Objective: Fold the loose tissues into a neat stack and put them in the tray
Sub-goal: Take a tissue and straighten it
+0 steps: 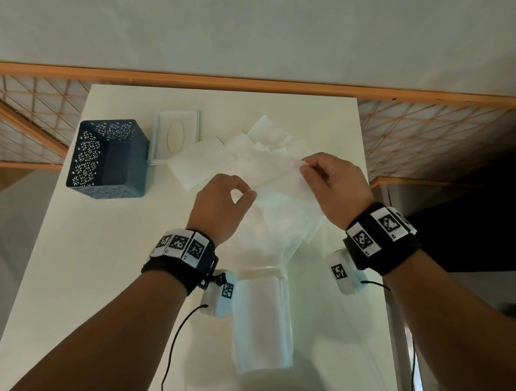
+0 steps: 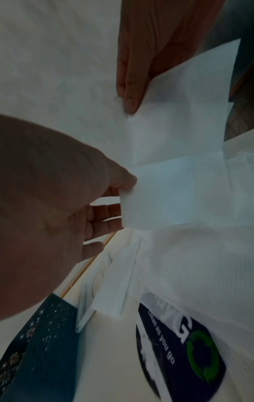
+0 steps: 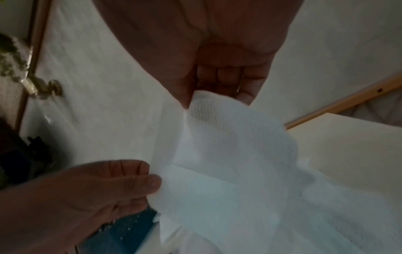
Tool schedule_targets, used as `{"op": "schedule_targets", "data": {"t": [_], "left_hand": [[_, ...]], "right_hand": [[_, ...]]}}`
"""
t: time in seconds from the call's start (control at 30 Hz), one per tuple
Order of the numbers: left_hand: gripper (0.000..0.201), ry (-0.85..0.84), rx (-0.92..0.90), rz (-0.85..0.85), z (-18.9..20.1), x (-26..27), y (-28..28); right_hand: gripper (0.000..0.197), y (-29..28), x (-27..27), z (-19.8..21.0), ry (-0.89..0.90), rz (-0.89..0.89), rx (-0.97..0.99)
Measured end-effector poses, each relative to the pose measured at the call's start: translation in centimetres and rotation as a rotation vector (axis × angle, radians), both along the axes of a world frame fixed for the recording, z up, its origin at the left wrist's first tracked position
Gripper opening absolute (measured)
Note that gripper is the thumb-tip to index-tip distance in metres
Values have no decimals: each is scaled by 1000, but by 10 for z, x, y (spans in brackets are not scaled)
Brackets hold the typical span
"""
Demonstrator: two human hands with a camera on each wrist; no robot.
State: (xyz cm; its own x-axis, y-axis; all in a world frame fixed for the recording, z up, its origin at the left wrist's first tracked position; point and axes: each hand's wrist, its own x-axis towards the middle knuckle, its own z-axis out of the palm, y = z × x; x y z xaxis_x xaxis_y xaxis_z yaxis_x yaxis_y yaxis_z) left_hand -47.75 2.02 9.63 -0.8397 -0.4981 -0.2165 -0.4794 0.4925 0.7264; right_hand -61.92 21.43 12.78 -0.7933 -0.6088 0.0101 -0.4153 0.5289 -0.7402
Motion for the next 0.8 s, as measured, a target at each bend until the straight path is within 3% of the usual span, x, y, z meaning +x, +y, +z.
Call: {"op": "schedule_targets", "data": {"t": [0.13, 0.27, 0.33, 0.4, 0.53, 0.63, 0.8], "left_hand": [[16, 46, 272, 79, 0, 12, -9], [15, 211, 652, 241, 14, 18, -8], [7, 273, 852, 309, 19, 19, -4], [12, 264, 951, 383, 25, 19, -2], [17, 318, 1162, 432, 41, 24, -3], [7, 374, 1319, 423, 49, 26, -5], [10, 323, 1332, 320, 61, 26, -3]], "right_hand": [[20, 1, -8, 6, -197, -151, -120], [28, 1, -10, 11, -365, -258, -211], [18, -1, -8, 9, -420, -281, -231], [9, -3, -7, 5, -469, -295, -246], [36, -3, 1, 9, -388, -189, -68], [39, -6, 11, 18, -418, -131, -119], [43, -13, 26, 34, -307, 55, -134]]}}
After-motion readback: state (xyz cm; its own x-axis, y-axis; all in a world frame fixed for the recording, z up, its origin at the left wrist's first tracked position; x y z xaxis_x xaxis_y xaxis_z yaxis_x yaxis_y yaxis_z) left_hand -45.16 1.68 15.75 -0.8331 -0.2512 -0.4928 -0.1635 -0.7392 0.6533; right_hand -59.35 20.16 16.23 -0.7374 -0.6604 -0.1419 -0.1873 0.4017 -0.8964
